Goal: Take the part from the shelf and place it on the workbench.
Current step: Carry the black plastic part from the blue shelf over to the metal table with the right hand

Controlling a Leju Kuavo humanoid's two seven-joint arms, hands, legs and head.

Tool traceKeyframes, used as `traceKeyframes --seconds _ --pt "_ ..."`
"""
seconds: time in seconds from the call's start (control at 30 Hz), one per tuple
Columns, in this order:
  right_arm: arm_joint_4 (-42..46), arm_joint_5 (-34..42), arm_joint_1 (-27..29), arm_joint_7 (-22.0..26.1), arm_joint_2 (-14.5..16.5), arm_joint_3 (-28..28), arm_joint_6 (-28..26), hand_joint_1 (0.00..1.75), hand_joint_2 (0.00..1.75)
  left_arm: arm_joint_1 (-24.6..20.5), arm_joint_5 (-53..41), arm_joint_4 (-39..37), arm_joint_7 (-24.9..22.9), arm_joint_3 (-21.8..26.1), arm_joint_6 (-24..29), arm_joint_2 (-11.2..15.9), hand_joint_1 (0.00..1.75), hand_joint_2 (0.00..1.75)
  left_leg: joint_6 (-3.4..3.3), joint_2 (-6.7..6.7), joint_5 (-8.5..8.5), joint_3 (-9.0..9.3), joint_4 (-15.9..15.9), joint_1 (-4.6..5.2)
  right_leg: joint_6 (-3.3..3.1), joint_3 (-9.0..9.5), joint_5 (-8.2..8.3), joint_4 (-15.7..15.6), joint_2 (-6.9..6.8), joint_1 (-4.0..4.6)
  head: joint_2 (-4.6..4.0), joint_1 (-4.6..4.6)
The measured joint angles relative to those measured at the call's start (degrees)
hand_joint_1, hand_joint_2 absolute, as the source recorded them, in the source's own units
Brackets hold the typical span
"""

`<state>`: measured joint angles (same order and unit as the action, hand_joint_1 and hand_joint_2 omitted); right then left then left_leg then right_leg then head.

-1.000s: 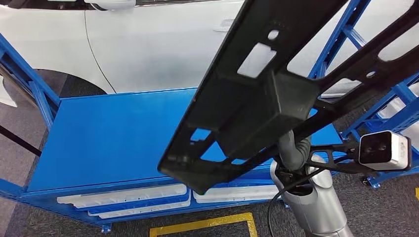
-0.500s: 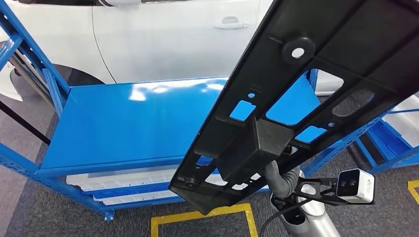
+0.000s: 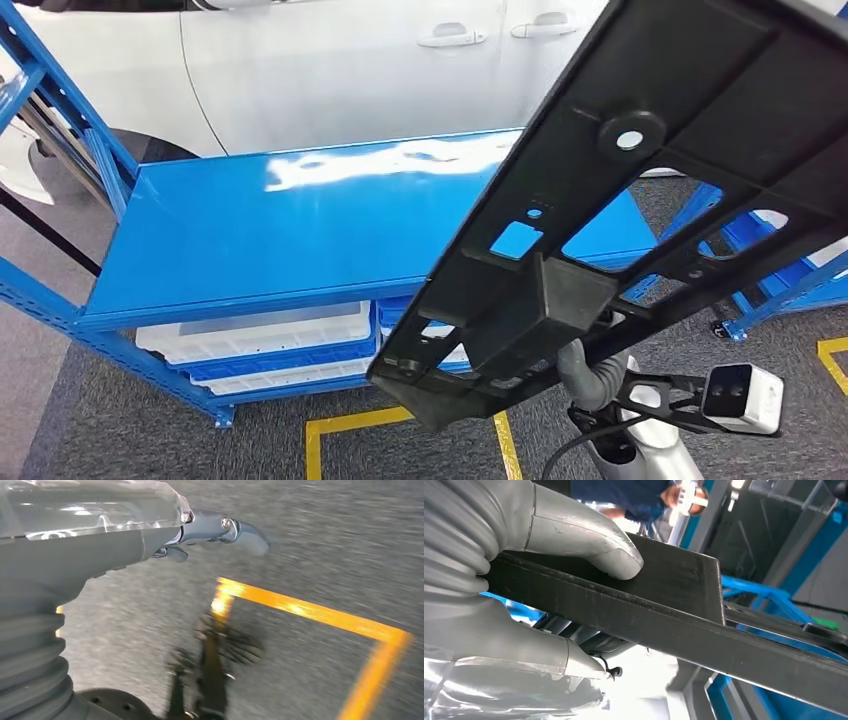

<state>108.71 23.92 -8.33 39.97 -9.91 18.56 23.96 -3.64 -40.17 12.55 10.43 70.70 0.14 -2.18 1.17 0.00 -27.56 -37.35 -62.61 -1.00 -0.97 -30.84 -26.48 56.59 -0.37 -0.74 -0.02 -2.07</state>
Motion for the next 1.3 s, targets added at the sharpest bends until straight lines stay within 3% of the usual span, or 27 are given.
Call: traceKeyframes --seconds 0.07,0.1,0.13,0.17,0.2,0.23,0.3,0.33,0.4,0.47,0.57,0.6,0.63,0.67,0.73,0.8,0.87,0.93,0.97,1.0,1.07,1.1,1.13,1.17,1.2,1.23,1.3 --pt "0.7 0.0 0.8 0.0 -0.7 -1.8 -0.2 1.75 1.75 0.2 -0.4 0.0 -1.7 0.0 0.8 -0.2 0.0 1.75 0.21 0.0 -5.37 -2.06 -7.6 -0.05 -0.34 -1.59 1.18 0.1 -0.06 0.26 0.0 -0.01" --pt "1.1 -0.1 1.3 0.0 -1.0 -2.4 -0.3 1.75 1.75 0.3 -0.6 0.0 -2.2 0.0 0.9 -0.3 0.0 1.75 0.29 0.0 -6.5 -2.5 -10.6 -0.05 -0.37 -2.42 1.75 0.2 -0.08 0.38 0.0 -0.01" --pt "1.5 -0.3 1.8 0.0 -1.3 -3.0 -0.5 1.75 1.75 0.4 -0.7 0.0 -2.7 0.0 1.1 -0.4 0.0 1.75 0.31 0.0 -6.4 -2.18 -12.2 -0.05 -0.34 -3.27 2.29 0.3 -0.11 0.49 0.0 -0.01" --pt "2.0 -0.7 2.4 0.0 -1.6 -3.4 -0.9 1.75 1.75 0.4 -0.8 0.0 -3.2 0.0 1.4 -0.5 0.0 1.75 0.26 0.0 -5.19 -0.88 -11.7 -0.04 -0.26 -4.08 2.79 0.5 -0.12 0.55 0.0 -0.01" --pt "2.6 -1.3 3.0 0.0 -1.7 -3.8 -1.5 1.75 1.75 0.4 -1.0 0.0 -3.7 0.0 1.8 -0.5 0.0 1.75 0.1 0.0 -3.58 1.51 -9.0 -0.04 -0.14 -4.84 3.24 0.8 -0.12 0.6 0.0 -0.01" --pt "3.6 -2.2 3.9 0.0 -1.9 -4.4 -2.1 1.75 1.75 0.4 -1.2 0.0 -4.2 0.0 2.3 -0.4 0.0 1.75 -0.14 -0.01 -2.65 4.63 -4.9 0.01 0.04 -5.51 3.64 1.0 -0.14 0.63 0.0 -0.01" --pt "5.9 -4.0 6.1 0.0 -2.0 -5.9 -3.1 1.75 1.75 0.4 -1.4 0.0 -4.7 0.0 2.8 -0.2 0.0 1.75 -0.64 -0.09 -2.75 9.95 3.1 0.29 0.58 -6.35 4.41 1.5 -0.25 0.73 0.0 -0.01" --pt "7.1 -4.9 7.3 0.0 -2.0 -6.8 -3.1 1.75 1.75 0.5 -1.5 0.0 -4.6 0.1 3.0 -0.1 0.0 1.75 -0.87 -0.14 -3.28 11.15 5.2 0.49 0.91 -6.48 4.8 1.6 -0.33 0.72 0.0 -0.01" --pt "9.0 -6.5 9.6 0.0 -1.9 -8.6 -2.1 1.75 1.75 0.8 -1.3 0.0 -4.1 0.5 3.0 0.3 0.0 1.75 -1.44 -0.13 -2.86 11.03 5.9 0.57 1.58 -6.51 5.55 1.4 -0.37 0.63 0.0 0.0" --pt "10.4 -7.4 11.4 0.1 -1.6 -10.3 0.1 1.75 1.75 0.8 -0.8 0.0 -3.4 1.1 3.0 0.6 0.0 1.75 -2.3 0.15 -1.66 10.14 6.2 0.34 2.17 -7.18 3.58 2.7 -0.07 0.47 0.0 0.01" --pt "11.2 -7.8 12.5 0.0 -1.1 -12.4 2.1 1.75 1.75 0.8 -0.5 0.1 -2.3 1.7 2.9 1.1 0.0 1.75 -2.89 0.55 0.34 7.85 6.3 0.25 2.9 -9.66 -4.68 11.7 0.2 0.14 0.0 0.0" --pt "11.2 -8.0 12.6 0.0 -1.0 -12.7 2.0 1.75 1.75 0.7 -0.5 0.1 -1.9 1.9 2.8 1.2 0.0 1.75 -2.85 0.61 0.97 7.02 6.2 0.27 3.11 -10.24 -6.2 15.1 0.19 0.02 0.0 0.0" --pt "11.2 -8.4 12.6 0.0 -0.8 -12.8 1.7 1.75 1.75 0.7 -0.6 0.1 -1.7 2.1 2.6 1.3 0.0 1.75 -2.75 0.66 1.59 6.14 6.0 0.28 3.27 -10.17 -6.27 17.3 0.19 -0.11 0.0 -0.01" --pt "11.1 -8.9 12.6 0.0 -0.7 -12.8 1.2 1.75 1.75 0.7 -0.8 0.2 -1.4 2.2 2.5 1.4 0.0 1.75 -2.61 0.68 2.19 5.21 5.8 0.27 3.35 -9.11 -5.12 17.6 0.18 -0.25 0.0 -0.01" --pt "11.1 -10.1 12.5 0.0 -0.4 -12.7 0.0 1.75 1.75 0.6 -1.1 0.2 -1.1 2.4 2.3 1.5 0.0 1.75 -2.26 0.65 3.17 3.59 5.3 0.26 3.25 -3.89 -2.24 11.9 0.19 -0.48 0.0 -0.01" --pt "11.1 -10.7 12.2 0.0 -0.1 -12.3 -1.4 1.75 1.75 0.4 -1.2 0.2 -0.9 2.4 2.1 1.6 0.0 1.75 -1.67 0.53 4.01 2.62 5.0 0.36 2.8 1.86 -2.45 3.6 0.28 -0.31 0.0 -0.02" --pt "11.0 -10.7 11.9 0.0 -0.1 -11.5 -2.3 1.75 1.75 0.4 -1.2 0.3 -0.7 2.4 2.1 1.6 0.0 1.75 -0.9 0.45 4.93 2.26 5.1 0.37 2.11 3.67 -3.34 0.1 0.37 0.13 0.0 -0.03" --pt "10.6 -10.5 11.4 0.0 -0.1 -10.3 -2.9 1.75 1.75 0.4 -1.2 0.4 -0.5 2.5 2.3 1.7 0.0 1.75 -0.17 0.39 5.29 1.95 5.1 0.25 1.13 2.92 -2.42 -0.2 0.26 0.12 0.0 -0.03" --pt "10.4 -10.5 11.0 0.0 -0.1 -9.7 -3.1 1.75 1.75 0.4 -1.2 0.4 -0.5 2.6 2.4 1.7 0.0 1.75 0.09 0.36 4.25 1.51 4.3 0.19 0.56 2.42 -1.84 -0.3 0.16 0.05 0.0 -0.03" --pt "10.1 -10.4 10.7 0.0 -0.1 -9.1 -3.2 1.75 1.75 0.4 -1.2 0.4 -0.5 2.6 2.5 1.7 0.0 1.75 0.25 0.33 2.14 0.77 2.4 0.13 0.09 1.83 -1.2 -0.4 0.05 -0.03 0.0 -0.03" --pt "9.5 -10.1 10.3 -0.1 -0.1 -8.2 -3.4 1.75 1.75 0.4 -1.2 0.5 -0.5 2.7 2.6 1.8 0.0 1.75 0.44 0.32 -3.59 -1.3 -4.5 0.02 -0.47 0.32 0.0 -0.3 -0.08 0.17 0.0 -0.03" --pt "9.2 -9.8 10.1 -0.1 -0.1 -7.8 -3.4 1.75 1.75 0.4 -1.2 0.5 -0.5 2.8 2.6 1.8 0.0 1.75 0.51 0.32 -5.54 -2.12 -8.3 0.01 -0.55 -0.57 0.61 -0.2 -0.12 0.33 0.0 -0.03" --pt "8.7 -9.5 9.8 -0.2 -0.1 -7.4 -3.4 1.75 1.75 0.4 -1.1 0.5 -0.5 2.9 2.7 1.8 0.0 1.75 0.54 0.32 -6.06 -2.3 -10.8 0.01 -0.59 -1.51 1.2 0.0 -0.15 0.47 0.0 -0.03" --pt "8.3 -9.2 9.5 -0.2 -0.1 -6.9 -3.4 1.75 1.75 0.4 -1.1 0.5 -0.5 2.9 2.7 1.8 0.0 1.75 0.48 0.33 -5.3 -1.61 -11.6 0.02 -0.58 -2.49 1.75 0.2 -0.16 0.59 0.0 -0.03" --pt "7.8 -9.0 9.3 -0.3 -0.1 -6.5 -3.5 1.75 1.75 0.4 -1.1 0.5 -0.5 2.9 2.7 1.8 0.0 1.75 0.33 0.32 -3.7 0.08 -10.2 0.03 -0.5 -3.4 2.25 0.5 -0.15 0.68 0.0 -0.03" --pt "7.4 -8.9 9.0 -0.3 -0.1 -6.2 -3.5 1.75 1.75 0.4 -1.1 0.5 -0.5 3.0 2.7 1.9 0.0 1.75 0.09 0.31 -2.12 2.69 -7.1 0.06 -0.39 -4.21 2.71 0.7 -0.14 0.75 0.0 -0.03" --pt "6.7 -8.8 8.7 -0.3 -0.1 -5.8 -3.5 1.75 1.75 0.3 -1.1 0.6 -0.5 3.2 2.6 2.1 0.0 1.75 -0.46 0.3 -1.71 8.59 1.5 0.31 0.06 -5.34 3.58 1.2 -0.18 0.96 0.0 -0.03"
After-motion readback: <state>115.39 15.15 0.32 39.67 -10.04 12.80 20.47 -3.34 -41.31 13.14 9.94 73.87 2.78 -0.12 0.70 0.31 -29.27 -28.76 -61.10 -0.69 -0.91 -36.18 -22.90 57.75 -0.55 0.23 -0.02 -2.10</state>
